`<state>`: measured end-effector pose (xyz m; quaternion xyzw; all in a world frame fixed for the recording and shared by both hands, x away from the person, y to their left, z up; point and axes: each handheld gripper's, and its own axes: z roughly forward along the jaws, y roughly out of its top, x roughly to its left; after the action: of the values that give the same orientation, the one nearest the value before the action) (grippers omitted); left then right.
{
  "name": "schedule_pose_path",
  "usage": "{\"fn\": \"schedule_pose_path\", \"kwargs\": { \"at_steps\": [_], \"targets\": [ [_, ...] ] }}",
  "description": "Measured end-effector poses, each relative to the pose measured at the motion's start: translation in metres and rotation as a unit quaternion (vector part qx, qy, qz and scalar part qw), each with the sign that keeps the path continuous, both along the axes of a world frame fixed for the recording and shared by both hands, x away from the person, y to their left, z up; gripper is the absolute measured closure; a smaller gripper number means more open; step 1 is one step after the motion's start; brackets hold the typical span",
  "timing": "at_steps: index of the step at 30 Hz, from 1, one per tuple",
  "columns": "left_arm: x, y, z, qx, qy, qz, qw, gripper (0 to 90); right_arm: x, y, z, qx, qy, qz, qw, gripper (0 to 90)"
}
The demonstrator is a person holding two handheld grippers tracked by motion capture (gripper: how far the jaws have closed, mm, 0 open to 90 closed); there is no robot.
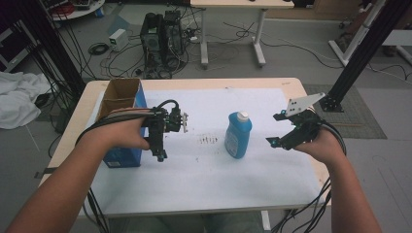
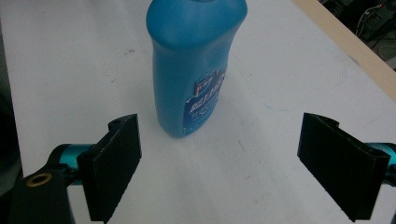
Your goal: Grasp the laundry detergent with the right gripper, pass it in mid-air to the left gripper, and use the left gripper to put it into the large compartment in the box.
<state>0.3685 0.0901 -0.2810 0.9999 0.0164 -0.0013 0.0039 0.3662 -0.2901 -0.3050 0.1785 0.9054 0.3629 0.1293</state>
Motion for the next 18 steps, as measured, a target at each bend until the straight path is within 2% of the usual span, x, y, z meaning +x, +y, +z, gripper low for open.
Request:
{"fn": "schedule_pose_path", "kwargs": {
  "at_steps": [12, 18],
  "targets": [
    [0.000, -0.001, -0.002, 0.000, 0.005, -0.006, 1.0000, 10.4, -0.021, -0.003, -0.032, 0.015, 0.015, -0.013, 0.9997, 12.6],
    [0.002, -0.002, -0.002, 0.000, -0.001, -0.023, 0.9997, 10.4, -0.036, -0.002, -0.047, 0.031, 0.015, -0.027, 0.9990, 12.6]
  ]
}}
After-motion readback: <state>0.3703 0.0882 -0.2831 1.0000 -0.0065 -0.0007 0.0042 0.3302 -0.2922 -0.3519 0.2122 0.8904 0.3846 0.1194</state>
